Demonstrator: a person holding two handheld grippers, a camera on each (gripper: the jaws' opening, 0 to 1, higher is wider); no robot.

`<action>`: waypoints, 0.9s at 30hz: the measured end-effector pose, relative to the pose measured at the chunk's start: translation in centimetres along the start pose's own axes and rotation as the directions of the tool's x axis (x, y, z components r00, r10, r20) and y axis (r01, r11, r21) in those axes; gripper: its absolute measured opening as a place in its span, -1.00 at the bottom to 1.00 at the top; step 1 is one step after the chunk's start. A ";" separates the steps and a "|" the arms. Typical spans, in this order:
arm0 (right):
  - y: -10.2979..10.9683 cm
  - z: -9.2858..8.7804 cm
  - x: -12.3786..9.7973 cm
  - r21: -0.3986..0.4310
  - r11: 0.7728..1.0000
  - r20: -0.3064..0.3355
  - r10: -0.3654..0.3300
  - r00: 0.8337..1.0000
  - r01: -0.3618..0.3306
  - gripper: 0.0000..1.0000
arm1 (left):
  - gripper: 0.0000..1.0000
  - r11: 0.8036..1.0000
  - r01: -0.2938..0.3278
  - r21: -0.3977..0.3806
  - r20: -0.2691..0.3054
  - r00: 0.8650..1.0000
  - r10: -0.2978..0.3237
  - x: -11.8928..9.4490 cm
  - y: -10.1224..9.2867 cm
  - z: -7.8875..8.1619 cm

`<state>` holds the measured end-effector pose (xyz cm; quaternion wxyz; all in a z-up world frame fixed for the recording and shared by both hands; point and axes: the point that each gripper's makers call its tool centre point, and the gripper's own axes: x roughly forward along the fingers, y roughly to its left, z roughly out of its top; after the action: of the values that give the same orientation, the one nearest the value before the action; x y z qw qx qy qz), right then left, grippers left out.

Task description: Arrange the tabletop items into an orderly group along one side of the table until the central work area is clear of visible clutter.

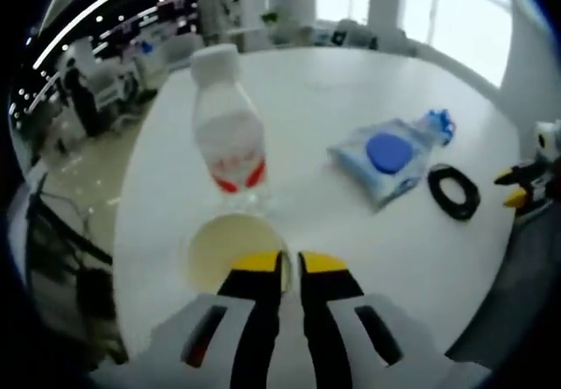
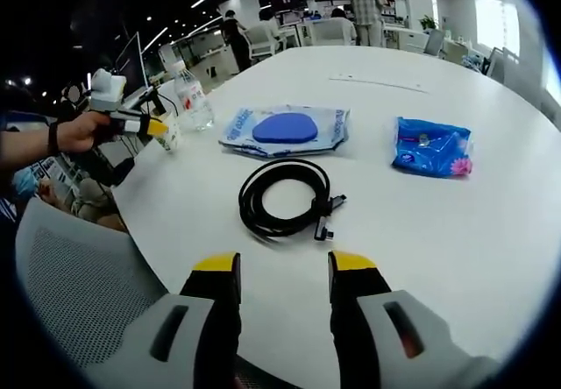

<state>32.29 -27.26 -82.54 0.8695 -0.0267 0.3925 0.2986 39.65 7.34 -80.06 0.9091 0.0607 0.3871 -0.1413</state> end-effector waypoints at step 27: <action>-0.2 1.4 -0.7 0.013 1.000 0.069 -0.013 0.998 0.012 -0.04 | -0.99 0.982 0.043 0.182 0.099 0.993 -0.061 2.3 -5.8 8.0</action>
<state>32.96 -27.42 -81.11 0.8846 -0.0132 0.3638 0.2915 44.89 -0.46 -76.17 0.9149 0.1247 0.3264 -0.2023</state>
